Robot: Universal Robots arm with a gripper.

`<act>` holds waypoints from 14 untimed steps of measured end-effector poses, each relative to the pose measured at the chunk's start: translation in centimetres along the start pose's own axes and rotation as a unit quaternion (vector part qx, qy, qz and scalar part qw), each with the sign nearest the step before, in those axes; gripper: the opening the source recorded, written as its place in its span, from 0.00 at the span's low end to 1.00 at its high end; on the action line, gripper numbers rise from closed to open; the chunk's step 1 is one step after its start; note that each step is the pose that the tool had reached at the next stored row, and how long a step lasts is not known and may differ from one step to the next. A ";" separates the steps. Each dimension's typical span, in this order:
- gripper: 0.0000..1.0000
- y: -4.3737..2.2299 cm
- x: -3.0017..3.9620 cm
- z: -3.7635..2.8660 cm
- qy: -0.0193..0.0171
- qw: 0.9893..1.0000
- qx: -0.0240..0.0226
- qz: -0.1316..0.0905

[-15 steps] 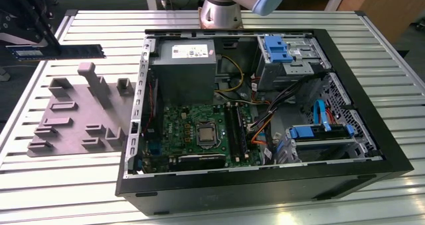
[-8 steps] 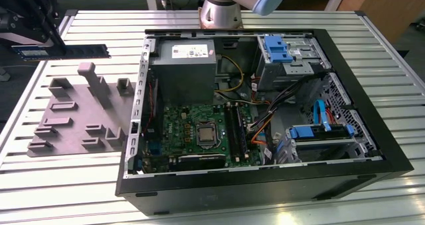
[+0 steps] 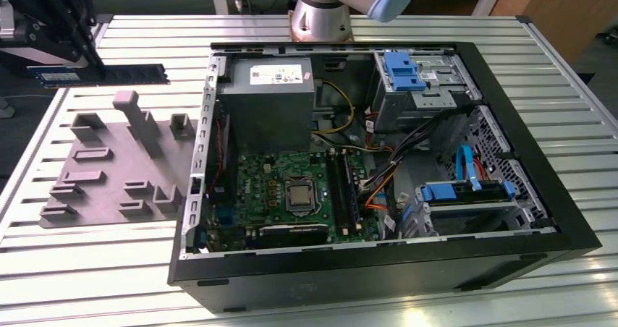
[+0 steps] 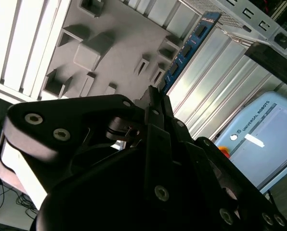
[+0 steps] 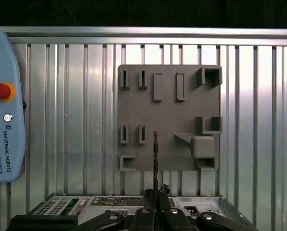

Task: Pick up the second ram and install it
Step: 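Pick up the second ram and move it above second insertion slot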

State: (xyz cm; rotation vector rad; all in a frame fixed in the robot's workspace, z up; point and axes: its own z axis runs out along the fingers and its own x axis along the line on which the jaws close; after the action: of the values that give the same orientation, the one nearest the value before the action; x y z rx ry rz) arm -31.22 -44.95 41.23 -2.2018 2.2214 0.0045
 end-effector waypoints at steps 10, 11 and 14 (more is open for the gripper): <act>0.14 -1.79 -0.01 0.02 0.000 1.000 0.000 0.000; 0.14 -2.05 -0.02 0.02 0.000 1.000 0.000 0.000; 0.14 -2.86 -0.03 0.03 0.000 1.000 0.000 0.000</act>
State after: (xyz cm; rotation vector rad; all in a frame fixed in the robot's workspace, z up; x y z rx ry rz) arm -28.36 -44.95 41.23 -2.2017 2.2214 0.0045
